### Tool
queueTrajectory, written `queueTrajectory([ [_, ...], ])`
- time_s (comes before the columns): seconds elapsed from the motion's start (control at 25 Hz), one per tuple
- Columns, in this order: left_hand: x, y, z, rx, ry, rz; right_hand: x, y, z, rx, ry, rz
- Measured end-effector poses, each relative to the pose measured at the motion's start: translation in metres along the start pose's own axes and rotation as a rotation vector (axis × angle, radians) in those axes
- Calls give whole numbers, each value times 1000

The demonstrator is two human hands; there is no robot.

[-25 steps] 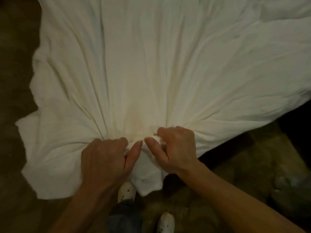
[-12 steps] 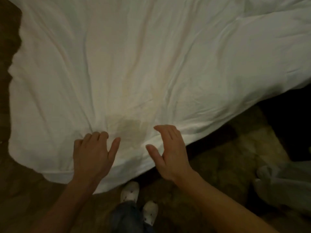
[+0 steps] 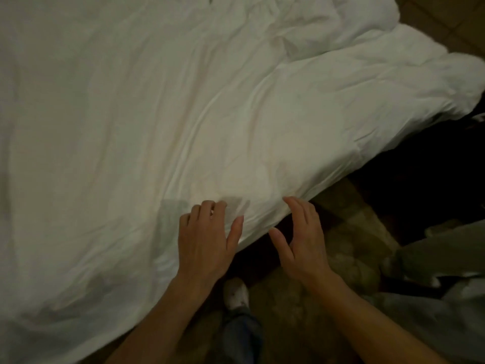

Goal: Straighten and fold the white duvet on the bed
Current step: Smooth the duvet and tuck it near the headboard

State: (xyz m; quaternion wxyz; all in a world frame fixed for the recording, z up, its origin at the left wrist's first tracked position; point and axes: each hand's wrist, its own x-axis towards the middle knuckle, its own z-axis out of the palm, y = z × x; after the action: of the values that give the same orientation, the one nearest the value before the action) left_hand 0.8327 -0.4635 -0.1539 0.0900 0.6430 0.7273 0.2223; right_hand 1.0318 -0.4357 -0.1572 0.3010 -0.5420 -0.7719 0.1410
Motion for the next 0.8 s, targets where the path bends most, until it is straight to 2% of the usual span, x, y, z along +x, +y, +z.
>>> queueTrajectory([
  [0.28, 105, 51, 89, 81, -84, -65, 91, 123, 12, -74, -61, -19],
  [0.56, 155, 92, 183, 247, -166, 1, 154, 228, 46, -239, -204, -233],
  [0.64, 165, 85, 208, 270, -104, -3, 175, 255, 66, -292, -197, -323],
  [0.8, 202, 82, 230, 386, 73, -100, 218, 279, 92, -283, -19, -363],
])
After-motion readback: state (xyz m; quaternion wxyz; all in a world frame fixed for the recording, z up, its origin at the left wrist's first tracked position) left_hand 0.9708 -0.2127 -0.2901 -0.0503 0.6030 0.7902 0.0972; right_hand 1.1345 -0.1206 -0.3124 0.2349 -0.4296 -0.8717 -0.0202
